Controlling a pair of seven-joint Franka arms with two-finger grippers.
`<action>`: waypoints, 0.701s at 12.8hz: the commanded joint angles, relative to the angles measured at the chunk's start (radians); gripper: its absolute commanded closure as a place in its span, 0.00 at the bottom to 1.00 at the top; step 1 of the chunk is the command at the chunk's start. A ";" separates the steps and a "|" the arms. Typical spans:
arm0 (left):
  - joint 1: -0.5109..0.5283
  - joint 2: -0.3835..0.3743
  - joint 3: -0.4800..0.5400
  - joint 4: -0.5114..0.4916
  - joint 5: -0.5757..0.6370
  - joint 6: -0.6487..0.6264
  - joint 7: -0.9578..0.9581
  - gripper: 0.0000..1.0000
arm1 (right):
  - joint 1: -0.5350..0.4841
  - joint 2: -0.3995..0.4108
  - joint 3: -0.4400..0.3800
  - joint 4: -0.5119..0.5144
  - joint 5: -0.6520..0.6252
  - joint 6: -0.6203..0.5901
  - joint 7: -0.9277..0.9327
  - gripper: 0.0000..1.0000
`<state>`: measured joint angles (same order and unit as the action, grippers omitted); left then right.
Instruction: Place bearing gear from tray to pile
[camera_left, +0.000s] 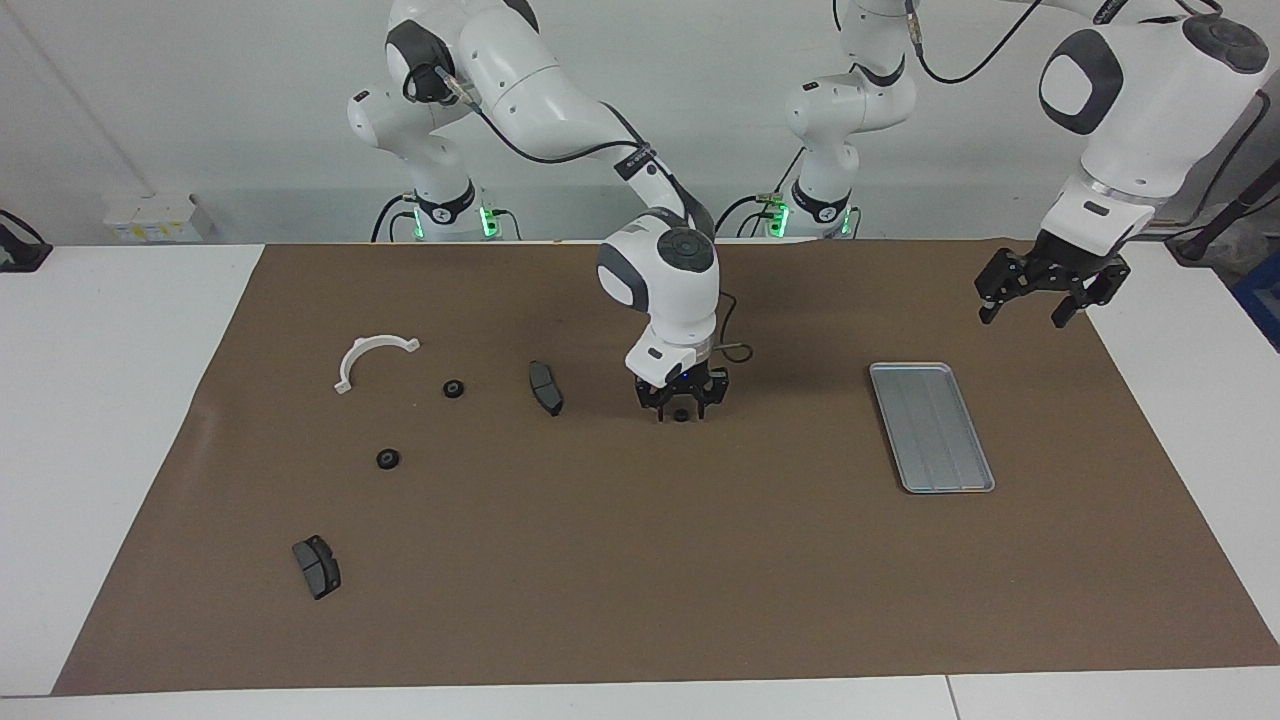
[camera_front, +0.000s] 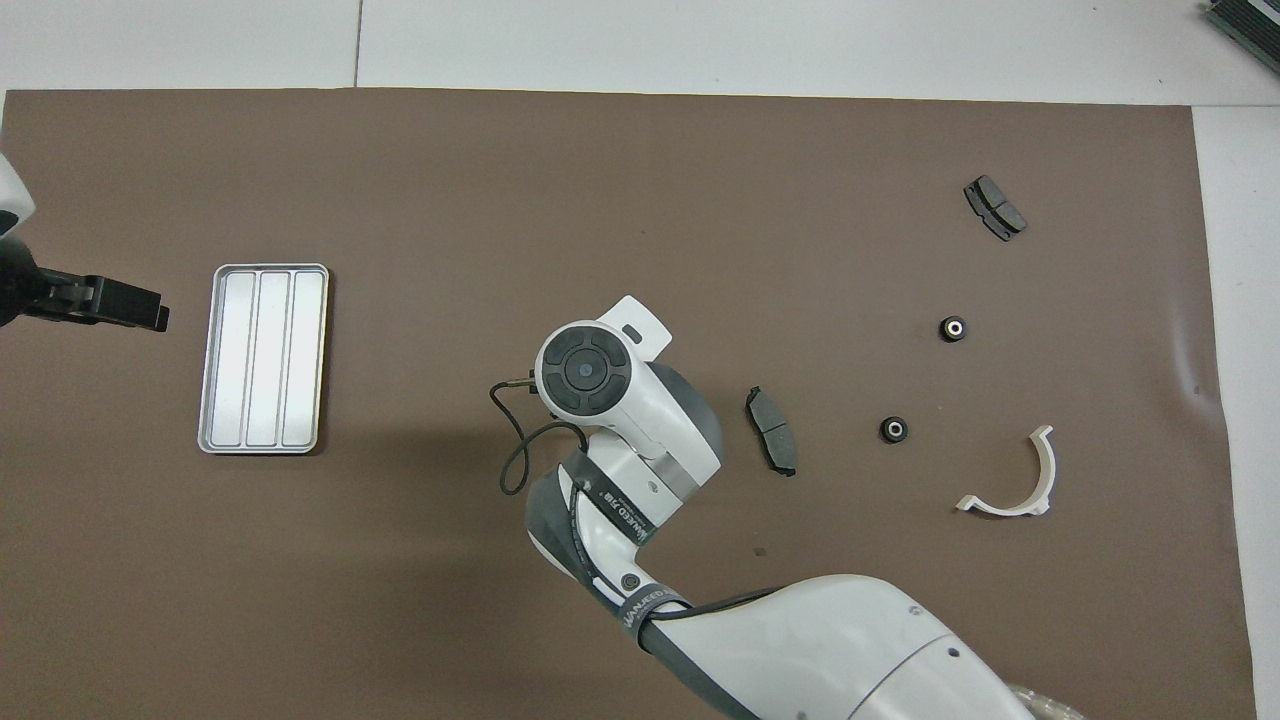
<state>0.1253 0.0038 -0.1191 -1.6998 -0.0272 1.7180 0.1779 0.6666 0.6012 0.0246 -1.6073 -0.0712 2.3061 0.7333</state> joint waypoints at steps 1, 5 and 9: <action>-0.009 -0.033 0.010 -0.024 0.004 -0.025 0.000 0.00 | 0.002 -0.001 0.000 -0.010 -0.016 0.032 0.035 0.86; -0.009 -0.034 0.010 -0.024 0.004 -0.026 0.000 0.00 | -0.014 -0.006 -0.014 0.006 -0.033 0.013 0.037 1.00; -0.009 -0.036 0.010 -0.030 0.004 -0.026 0.000 0.00 | -0.152 -0.046 -0.025 -0.008 -0.076 0.016 0.002 1.00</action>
<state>0.1253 -0.0014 -0.1184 -1.7015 -0.0272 1.6982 0.1779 0.5865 0.5943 -0.0130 -1.5976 -0.1228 2.3144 0.7390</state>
